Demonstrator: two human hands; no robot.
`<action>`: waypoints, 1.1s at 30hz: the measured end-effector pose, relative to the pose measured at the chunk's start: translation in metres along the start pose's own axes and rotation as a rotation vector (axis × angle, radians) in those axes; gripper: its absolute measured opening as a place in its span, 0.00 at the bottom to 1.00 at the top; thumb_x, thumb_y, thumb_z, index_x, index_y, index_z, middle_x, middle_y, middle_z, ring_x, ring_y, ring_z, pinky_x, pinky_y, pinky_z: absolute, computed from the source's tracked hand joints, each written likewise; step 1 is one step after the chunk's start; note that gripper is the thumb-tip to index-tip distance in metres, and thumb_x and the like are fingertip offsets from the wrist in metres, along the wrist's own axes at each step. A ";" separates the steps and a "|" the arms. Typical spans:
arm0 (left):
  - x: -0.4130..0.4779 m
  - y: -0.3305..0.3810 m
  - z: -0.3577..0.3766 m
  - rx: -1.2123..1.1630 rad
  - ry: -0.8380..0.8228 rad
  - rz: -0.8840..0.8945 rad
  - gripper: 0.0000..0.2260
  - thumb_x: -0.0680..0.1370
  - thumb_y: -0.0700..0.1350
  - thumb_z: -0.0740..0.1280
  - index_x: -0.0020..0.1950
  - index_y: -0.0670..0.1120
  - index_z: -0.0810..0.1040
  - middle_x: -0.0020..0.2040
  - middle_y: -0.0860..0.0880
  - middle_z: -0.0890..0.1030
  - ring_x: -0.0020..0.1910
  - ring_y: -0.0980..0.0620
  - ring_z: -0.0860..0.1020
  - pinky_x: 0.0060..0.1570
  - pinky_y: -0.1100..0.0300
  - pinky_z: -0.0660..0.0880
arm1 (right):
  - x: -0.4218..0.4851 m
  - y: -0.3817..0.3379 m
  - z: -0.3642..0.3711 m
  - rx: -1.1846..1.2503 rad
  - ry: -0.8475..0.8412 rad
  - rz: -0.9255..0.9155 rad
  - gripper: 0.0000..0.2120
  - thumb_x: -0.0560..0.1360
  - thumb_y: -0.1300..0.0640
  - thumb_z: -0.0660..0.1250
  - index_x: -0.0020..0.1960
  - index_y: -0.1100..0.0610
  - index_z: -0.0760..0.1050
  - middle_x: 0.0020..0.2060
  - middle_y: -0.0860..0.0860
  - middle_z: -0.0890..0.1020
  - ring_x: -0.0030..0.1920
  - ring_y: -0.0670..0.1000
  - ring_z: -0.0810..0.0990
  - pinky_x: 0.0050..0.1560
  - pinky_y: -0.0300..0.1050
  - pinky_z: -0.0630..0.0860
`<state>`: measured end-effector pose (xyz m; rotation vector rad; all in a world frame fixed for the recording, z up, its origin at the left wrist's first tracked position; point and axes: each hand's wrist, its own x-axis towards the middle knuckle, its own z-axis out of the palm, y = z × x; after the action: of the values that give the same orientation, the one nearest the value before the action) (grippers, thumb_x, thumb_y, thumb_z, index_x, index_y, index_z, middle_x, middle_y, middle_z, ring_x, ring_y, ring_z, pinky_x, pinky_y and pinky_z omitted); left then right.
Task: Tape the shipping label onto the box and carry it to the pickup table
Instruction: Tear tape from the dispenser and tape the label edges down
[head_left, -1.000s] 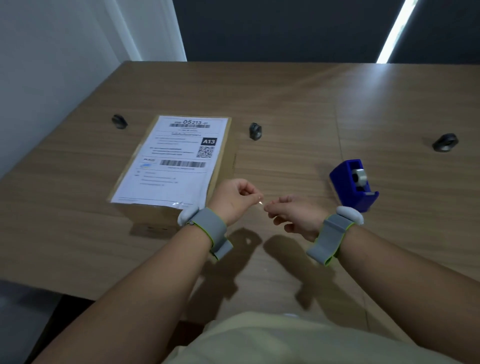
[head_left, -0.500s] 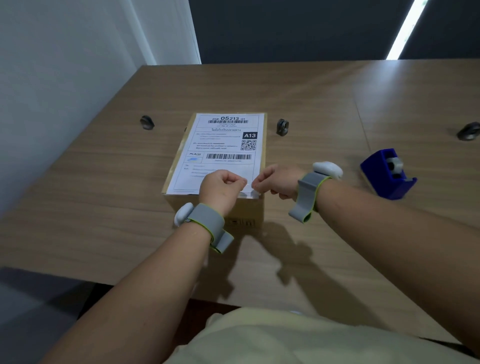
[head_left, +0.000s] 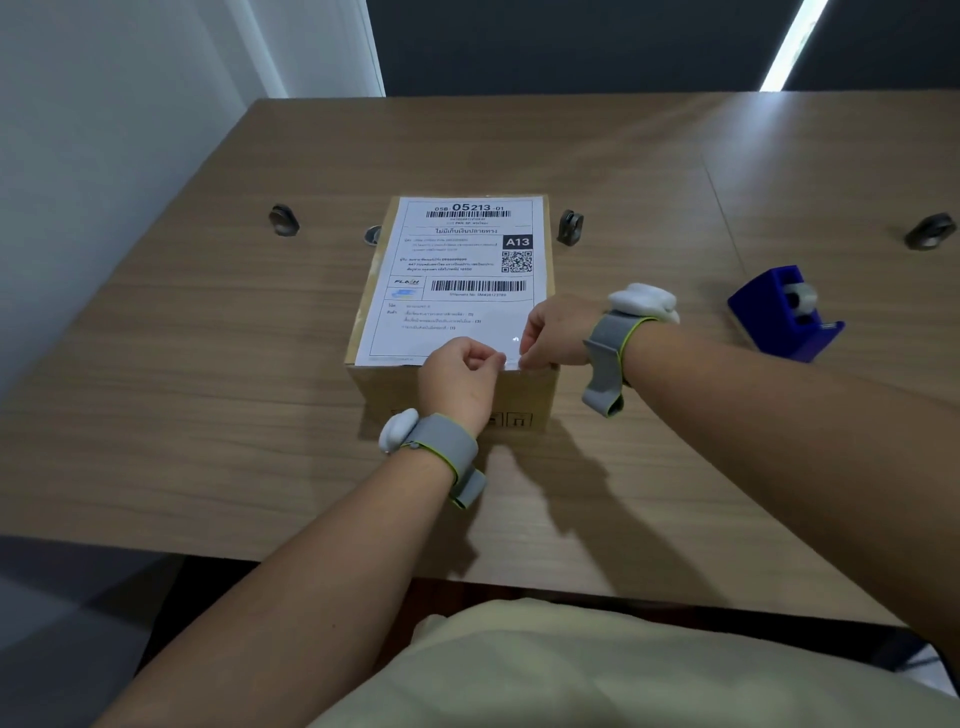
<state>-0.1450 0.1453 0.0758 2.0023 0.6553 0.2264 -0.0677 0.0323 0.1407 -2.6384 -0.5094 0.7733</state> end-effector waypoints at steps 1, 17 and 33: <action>-0.001 0.000 0.000 0.017 -0.009 0.010 0.04 0.75 0.45 0.71 0.44 0.46 0.81 0.33 0.56 0.76 0.33 0.60 0.73 0.32 0.67 0.67 | 0.000 0.000 0.002 -0.008 0.001 0.004 0.11 0.72 0.57 0.70 0.53 0.58 0.82 0.48 0.52 0.84 0.46 0.50 0.79 0.51 0.45 0.78; -0.004 0.007 0.010 0.297 0.014 0.147 0.06 0.78 0.48 0.67 0.46 0.46 0.80 0.42 0.50 0.81 0.40 0.51 0.76 0.37 0.58 0.73 | 0.007 0.008 0.001 -0.101 -0.008 0.012 0.13 0.72 0.55 0.68 0.53 0.59 0.82 0.53 0.54 0.84 0.49 0.53 0.80 0.47 0.44 0.74; 0.003 -0.012 0.003 0.604 0.092 0.713 0.07 0.73 0.38 0.70 0.46 0.49 0.84 0.41 0.47 0.78 0.37 0.43 0.76 0.32 0.59 0.64 | 0.001 0.043 0.022 0.192 0.167 -0.105 0.08 0.71 0.53 0.72 0.45 0.56 0.77 0.32 0.44 0.74 0.34 0.45 0.71 0.33 0.33 0.67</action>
<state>-0.1456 0.1490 0.0640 2.7710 0.0174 0.6003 -0.0691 -0.0003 0.1049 -2.4495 -0.4969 0.5358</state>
